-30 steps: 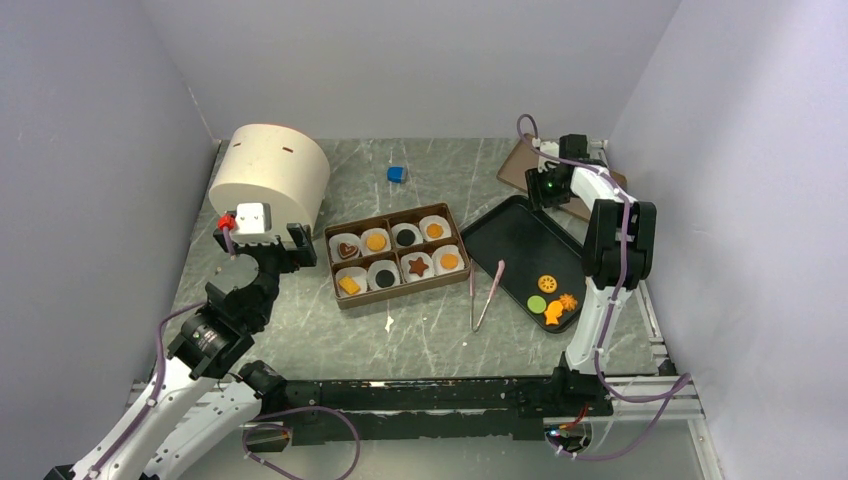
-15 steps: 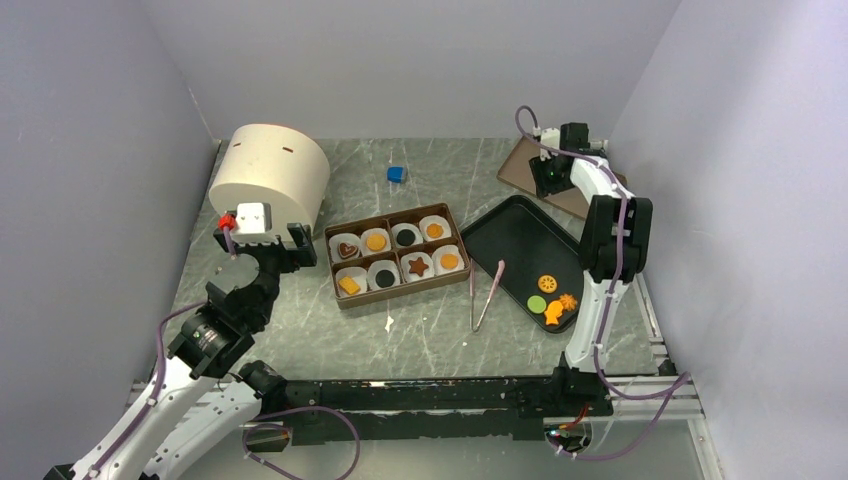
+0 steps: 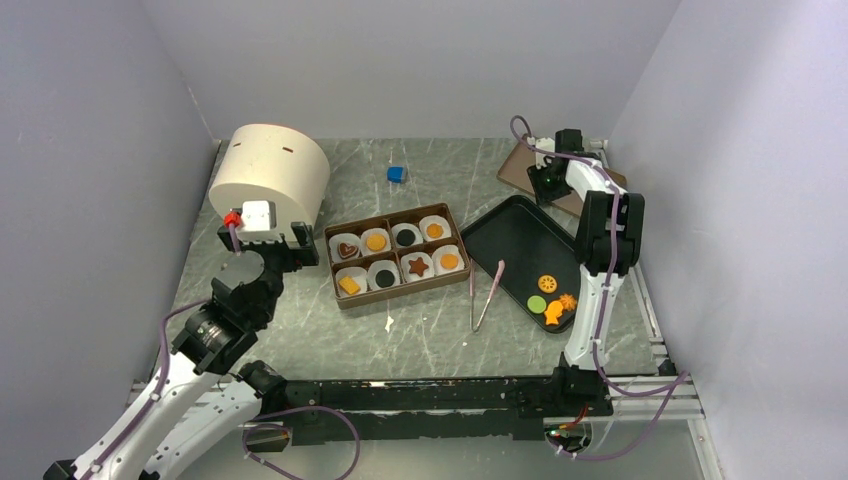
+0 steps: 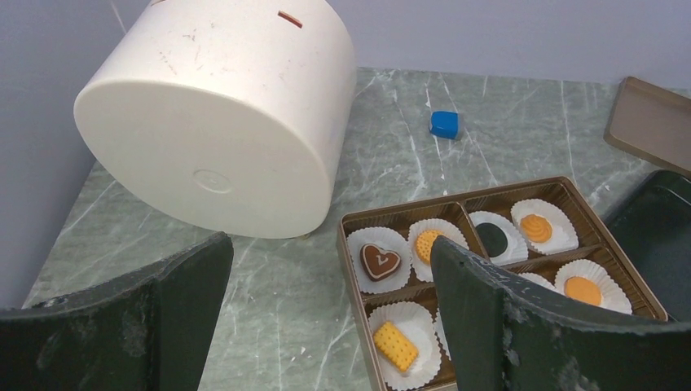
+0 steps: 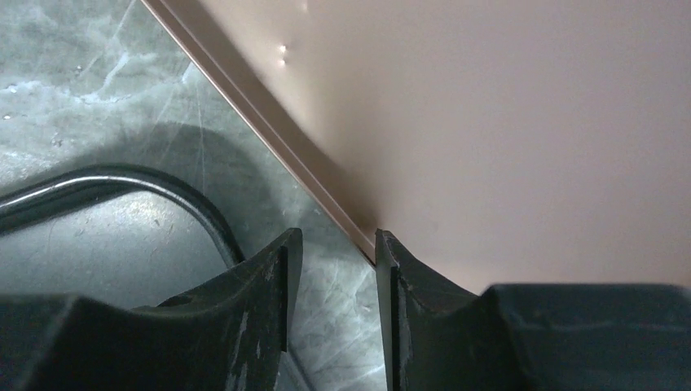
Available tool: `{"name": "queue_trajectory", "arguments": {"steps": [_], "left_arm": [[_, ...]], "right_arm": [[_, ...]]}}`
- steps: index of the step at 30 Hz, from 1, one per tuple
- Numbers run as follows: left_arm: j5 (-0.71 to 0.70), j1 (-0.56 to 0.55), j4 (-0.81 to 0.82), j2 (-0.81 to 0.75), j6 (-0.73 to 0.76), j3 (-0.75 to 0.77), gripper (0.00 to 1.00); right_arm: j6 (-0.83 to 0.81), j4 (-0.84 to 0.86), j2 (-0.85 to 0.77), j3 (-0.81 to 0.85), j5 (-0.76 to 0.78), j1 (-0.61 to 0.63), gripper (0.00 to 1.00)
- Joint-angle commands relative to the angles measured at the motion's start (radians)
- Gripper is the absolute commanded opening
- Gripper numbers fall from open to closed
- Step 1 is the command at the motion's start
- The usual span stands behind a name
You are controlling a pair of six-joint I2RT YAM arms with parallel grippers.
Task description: Pack the cookies
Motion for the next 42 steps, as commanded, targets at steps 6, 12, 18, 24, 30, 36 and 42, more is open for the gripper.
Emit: {"name": "queue_trajectory", "arguments": {"steps": [6,12,18,24,30,36,42], "left_arm": [[-0.019,-0.003,0.038,0.019,0.025,0.001,0.96],[-0.018,-0.003,0.036,0.028,0.026,0.003,0.96],[-0.016,-0.003,0.036,0.028,0.026,0.004,0.96],[-0.012,-0.001,0.032,0.027,0.024,0.006,0.96],[-0.005,-0.002,0.032,0.024,0.022,0.006,0.96],[-0.001,-0.002,0.033,0.025,0.022,0.004,0.96],[0.008,-0.001,0.033,0.034,0.021,0.005,0.96]], "right_arm": [[-0.027,-0.042,0.073,0.073,-0.038,0.002,0.31],[-0.017,-0.051,0.079,0.109,-0.045,0.019,0.16],[0.010,0.024,0.017,0.071,0.050,0.029,0.00],[0.020,0.143,-0.099,-0.023,0.118,0.039,0.00],[0.006,0.234,-0.189,-0.076,0.211,0.040,0.00],[-0.040,0.281,-0.237,-0.104,0.270,0.040,0.00],[-0.046,0.261,-0.253,-0.086,0.241,0.047,0.00]]}}
